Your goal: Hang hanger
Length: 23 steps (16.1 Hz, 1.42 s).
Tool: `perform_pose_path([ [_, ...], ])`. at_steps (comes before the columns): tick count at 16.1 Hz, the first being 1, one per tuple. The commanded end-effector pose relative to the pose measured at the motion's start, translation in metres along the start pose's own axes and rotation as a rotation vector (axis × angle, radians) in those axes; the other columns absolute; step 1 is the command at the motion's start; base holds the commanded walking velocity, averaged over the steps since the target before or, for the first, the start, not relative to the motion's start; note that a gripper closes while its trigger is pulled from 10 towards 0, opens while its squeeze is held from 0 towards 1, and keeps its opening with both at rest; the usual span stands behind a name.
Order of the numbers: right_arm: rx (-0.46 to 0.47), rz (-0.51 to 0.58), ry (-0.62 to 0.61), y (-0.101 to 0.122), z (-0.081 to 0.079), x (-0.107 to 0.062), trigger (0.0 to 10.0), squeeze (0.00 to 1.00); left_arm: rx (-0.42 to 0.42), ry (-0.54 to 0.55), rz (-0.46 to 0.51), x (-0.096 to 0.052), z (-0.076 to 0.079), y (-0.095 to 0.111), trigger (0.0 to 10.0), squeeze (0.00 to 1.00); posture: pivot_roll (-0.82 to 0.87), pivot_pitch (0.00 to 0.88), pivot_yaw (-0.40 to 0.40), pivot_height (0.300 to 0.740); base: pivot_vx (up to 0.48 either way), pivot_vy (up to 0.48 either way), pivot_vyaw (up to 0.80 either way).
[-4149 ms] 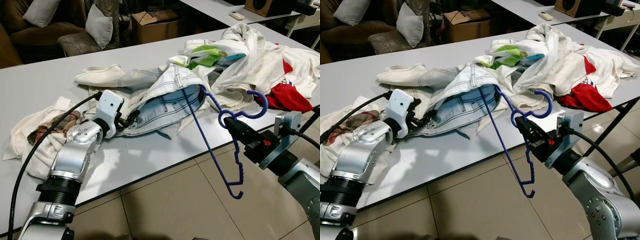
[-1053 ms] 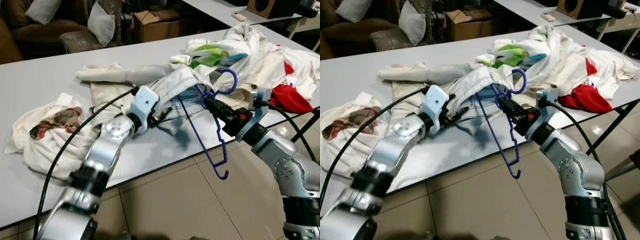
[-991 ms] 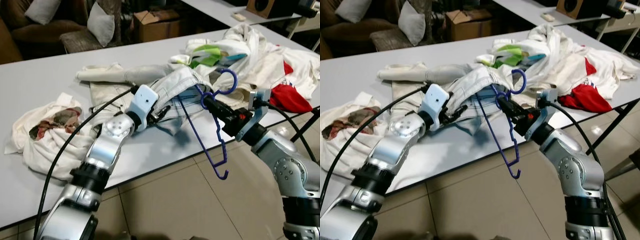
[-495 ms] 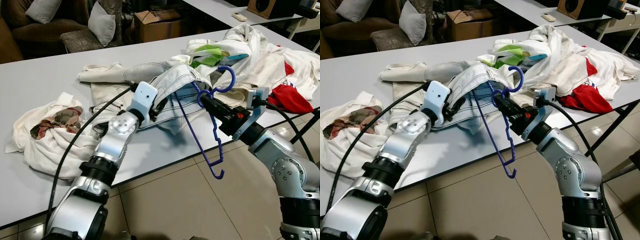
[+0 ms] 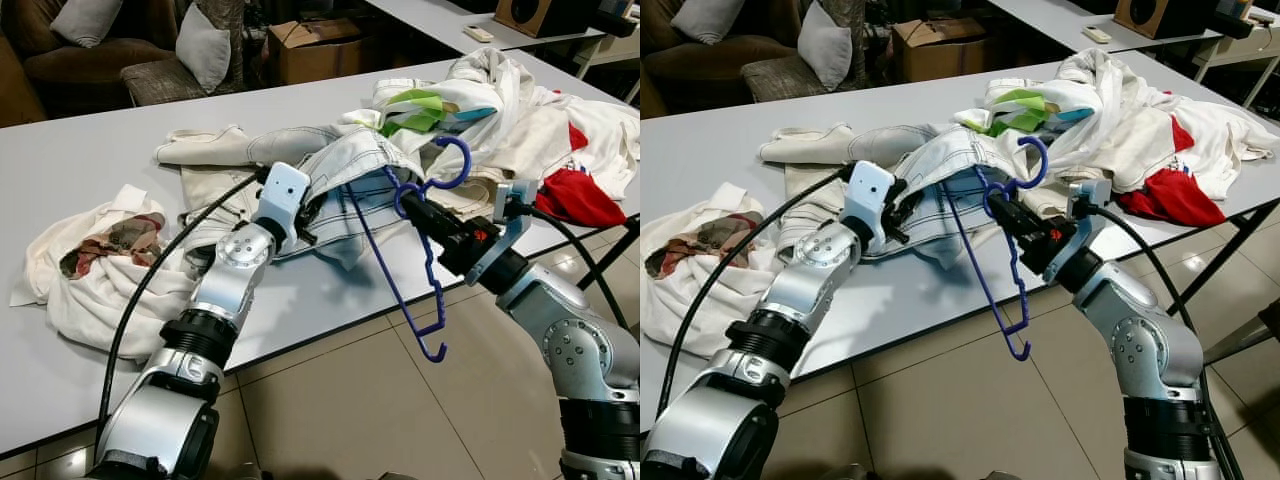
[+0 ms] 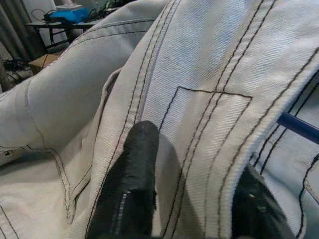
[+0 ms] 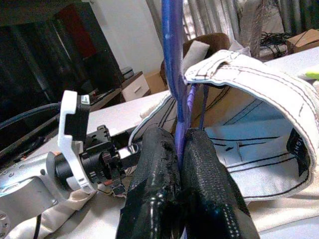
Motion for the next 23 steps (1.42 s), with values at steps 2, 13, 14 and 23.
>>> perform_pose_path([
  [2, -0.016, 0.026, 0.016, 0.009, -0.005, -0.001, 10.0, 0.0, -0.006, -0.004, 0.026, 0.003, -0.001, 0.01, 0.0, 0.0, -0.14, 0.0, -0.013, 0.74, 0.0, 0.0, 0.0],
  [13, -0.034, -0.051, -0.108, -0.022, 0.009, -0.022, 10.0, 0.0, 0.078, 0.051, 0.178, -0.004, -0.054, 0.079, 0.0, 0.0, -0.14, 0.0, -0.002, 0.74, 0.0, 0.0, 0.0],
  [14, -0.059, -0.051, -0.125, -0.019, 0.014, -0.02, 10.0, 0.0, 0.119, 0.058, 0.205, -0.007, -0.063, 0.096, 0.0, 0.0, -0.13, 0.0, -0.001, 0.74, 0.0, 0.0, 0.0],
  [23, -0.249, 0.356, -0.079, 0.153, 0.025, 0.04, 10.0, 0.0, 0.663, -0.082, 0.039, -0.054, -0.128, 0.191, 0.0, 0.0, -0.09, 0.0, -0.001, 0.74, 0.0, 0.0, 0.0],
])
Point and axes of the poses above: a point about 5 cm out from each wrist's last joint towards the gripper, its own x axis pointing out of the wrist towards the gripper, its own y axis along the axis of the wrist's last joint, z = x × y, the point moved 6 cm from there along x, pointing out of the wrist towards the gripper, and after that the axes turned 5 degrees about -x, right-handed, at the moved point
